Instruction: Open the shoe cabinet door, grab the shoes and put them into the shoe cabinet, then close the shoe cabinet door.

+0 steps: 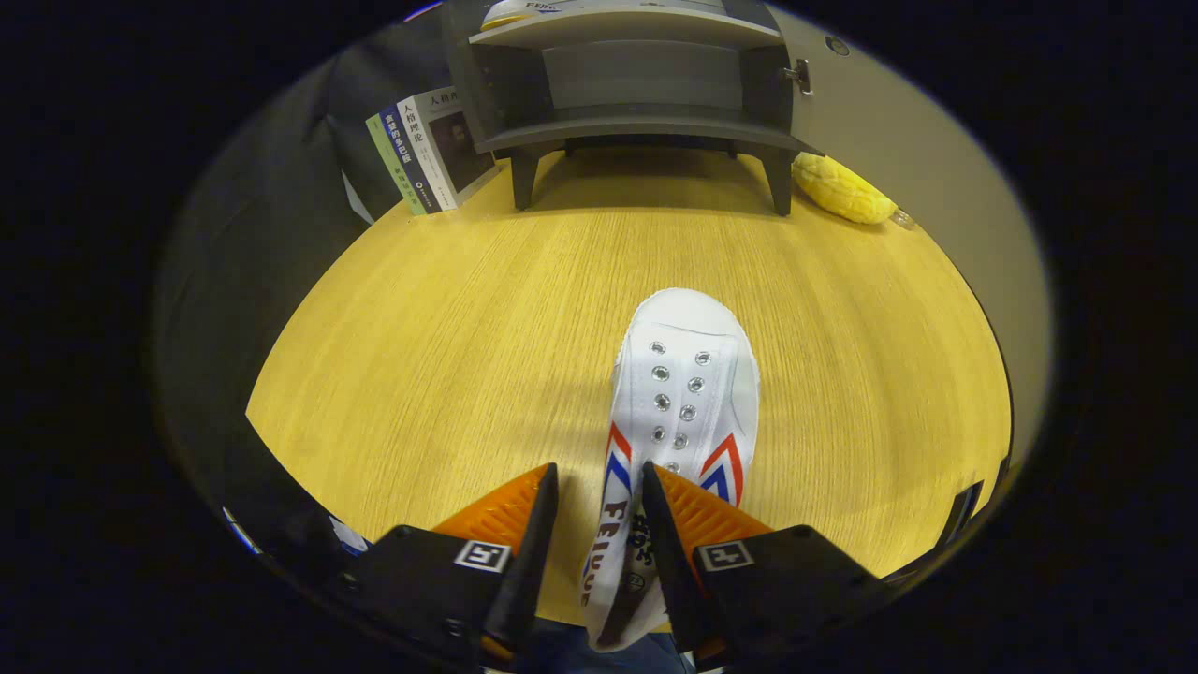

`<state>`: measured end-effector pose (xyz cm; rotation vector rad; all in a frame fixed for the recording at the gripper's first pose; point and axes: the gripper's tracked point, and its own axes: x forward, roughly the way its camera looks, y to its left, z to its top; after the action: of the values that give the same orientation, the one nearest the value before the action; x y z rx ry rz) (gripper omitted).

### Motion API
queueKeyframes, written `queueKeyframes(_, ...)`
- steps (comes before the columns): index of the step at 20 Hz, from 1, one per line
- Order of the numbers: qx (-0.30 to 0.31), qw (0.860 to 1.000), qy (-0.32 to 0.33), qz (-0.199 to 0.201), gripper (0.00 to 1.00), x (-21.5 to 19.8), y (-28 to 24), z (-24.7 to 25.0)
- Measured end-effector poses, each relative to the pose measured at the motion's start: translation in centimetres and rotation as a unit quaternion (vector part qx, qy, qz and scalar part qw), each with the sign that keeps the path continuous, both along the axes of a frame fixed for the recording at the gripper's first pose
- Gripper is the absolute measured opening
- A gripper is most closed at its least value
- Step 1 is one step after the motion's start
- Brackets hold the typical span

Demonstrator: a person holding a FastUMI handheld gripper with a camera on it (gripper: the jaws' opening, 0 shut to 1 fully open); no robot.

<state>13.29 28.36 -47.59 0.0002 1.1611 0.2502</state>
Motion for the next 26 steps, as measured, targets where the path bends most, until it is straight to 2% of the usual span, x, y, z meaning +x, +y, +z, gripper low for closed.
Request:
queueKeyframes(2, 0.004, 1.0, 0.004, -0.007, 0.31, 0.0, -0.3, -0.2)
queueKeyframes(3, 0.015, 1.0, 0.005, 0.0, 0.26, 0.0, 0.0, -0.1)
queueKeyframes(5, 0.032, 0.999, 0.01, -0.023, 0.09, -0.1, 0.4, -0.4)
queueKeyframes(7, 0.034, 0.999, 0.001, -0.013, 0.02, 0.0, 0.3, -0.1)
queueKeyframes(9, 0.042, 0.999, -0.006, -0.005, 0.02, 0.0, 0.1, 0.4)
queueKeyframes(17, 0.103, 0.993, -0.036, -0.049, 0.02, 0.7, -0.1, 2.5)
queueKeyframes(26, 0.175, 0.979, -0.084, -0.066, 0.02, 4.5, 1.0, 9.0)
